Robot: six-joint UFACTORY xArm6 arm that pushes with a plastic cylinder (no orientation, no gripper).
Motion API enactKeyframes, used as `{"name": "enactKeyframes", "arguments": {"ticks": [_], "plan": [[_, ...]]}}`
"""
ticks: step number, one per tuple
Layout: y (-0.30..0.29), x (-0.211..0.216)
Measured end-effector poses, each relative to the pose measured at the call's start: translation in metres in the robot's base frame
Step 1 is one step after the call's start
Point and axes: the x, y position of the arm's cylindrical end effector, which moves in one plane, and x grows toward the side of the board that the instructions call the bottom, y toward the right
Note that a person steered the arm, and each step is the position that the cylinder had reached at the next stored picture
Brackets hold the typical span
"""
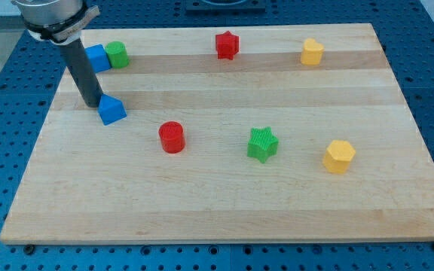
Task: Move the blue triangle diagonal to the top left of the red circle
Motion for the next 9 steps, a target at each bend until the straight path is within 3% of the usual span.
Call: {"name": "enactKeyframes", "arguments": {"ticks": [1, 2, 3, 4, 5, 7, 8, 9], "plan": [[-0.003, 0.003], [-0.039, 0.046], [-0.028, 0.058], [0.018, 0.041], [0.026, 0.039], [0.029, -0.013], [0.029, -0.016], [0.011, 0.014]]}}
